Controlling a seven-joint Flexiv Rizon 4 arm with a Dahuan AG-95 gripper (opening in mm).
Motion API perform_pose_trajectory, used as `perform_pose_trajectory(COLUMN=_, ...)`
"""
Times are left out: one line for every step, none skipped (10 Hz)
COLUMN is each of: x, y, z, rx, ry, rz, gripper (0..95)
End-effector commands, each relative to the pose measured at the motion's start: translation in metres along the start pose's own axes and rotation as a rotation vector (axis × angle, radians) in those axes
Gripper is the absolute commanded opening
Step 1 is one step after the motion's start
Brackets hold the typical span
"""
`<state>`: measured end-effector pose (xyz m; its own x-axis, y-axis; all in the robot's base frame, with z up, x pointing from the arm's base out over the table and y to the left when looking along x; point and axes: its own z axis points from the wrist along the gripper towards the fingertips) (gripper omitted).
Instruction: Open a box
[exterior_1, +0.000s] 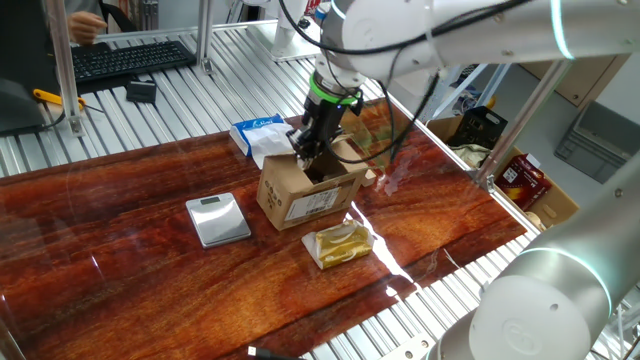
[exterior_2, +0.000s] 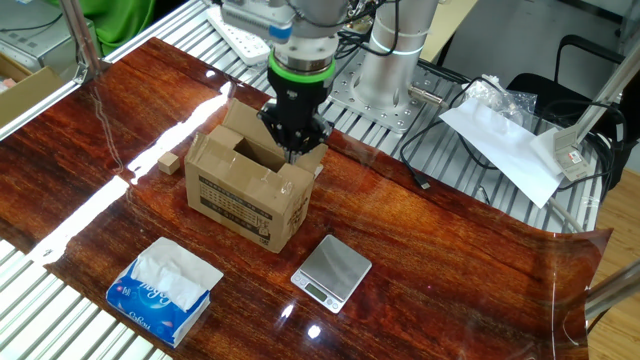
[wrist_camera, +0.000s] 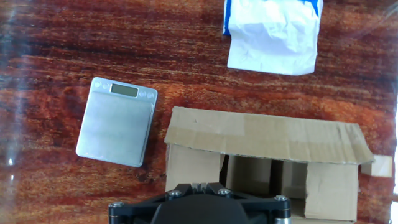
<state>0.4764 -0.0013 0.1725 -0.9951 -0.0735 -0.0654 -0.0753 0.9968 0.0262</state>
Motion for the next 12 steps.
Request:
perform_pose_trajectory(x=0.0032, y=0.0000, z=-0.0018, rx=0.007, ry=-0.012, rz=0.012, gripper=0.0)
perform_pose_trajectory(x=0.0032, y=0.0000, z=-0.0018, rx=0.007, ry=-0.019, rz=0.017, gripper=0.0)
perform_pose_trajectory(x=0.0032, y=0.0000, z=-0.0018, rx=0.006, ry=-0.026, rz=0.024, gripper=0.0)
perform_pose_trajectory(x=0.0032, y=0.0000, z=-0.0018, rx=0.006, ry=-0.029, rz=0.027, gripper=0.0)
perform_pose_trajectory(x=0.0032, y=0.0000, z=-0.0018, rx=0.005, ry=-0.021, rz=0.033, gripper=0.0)
perform_pose_trajectory(x=0.0032, y=0.0000, z=-0.0018, rx=0.007, ry=-0.032, rz=0.021, gripper=0.0)
perform_pose_trajectory(x=0.0032, y=0.0000, z=-0.0018, rx=0.006, ry=-0.029, rz=0.025, gripper=0.0)
perform_pose_trajectory(x=0.0032, y=0.0000, z=-0.0018, rx=0.002, ry=-0.024, rz=0.032, gripper=0.0)
perform_pose_trajectory(x=0.0032, y=0.0000, z=-0.0018, rx=0.002, ry=-0.024, rz=0.034, gripper=0.0)
perform_pose_trajectory(x=0.0032, y=0.0000, z=-0.0018, rx=0.010, ry=-0.032, rz=0.027, gripper=0.0)
perform_pose_trajectory(x=0.0028, y=-0.0008, z=-0.0010, rx=0.016, ry=-0.037, rz=0.018, gripper=0.0)
perform_pose_trajectory(x=0.0011, y=-0.0049, z=0.0013, rx=0.025, ry=-0.040, rz=0.003, gripper=0.0)
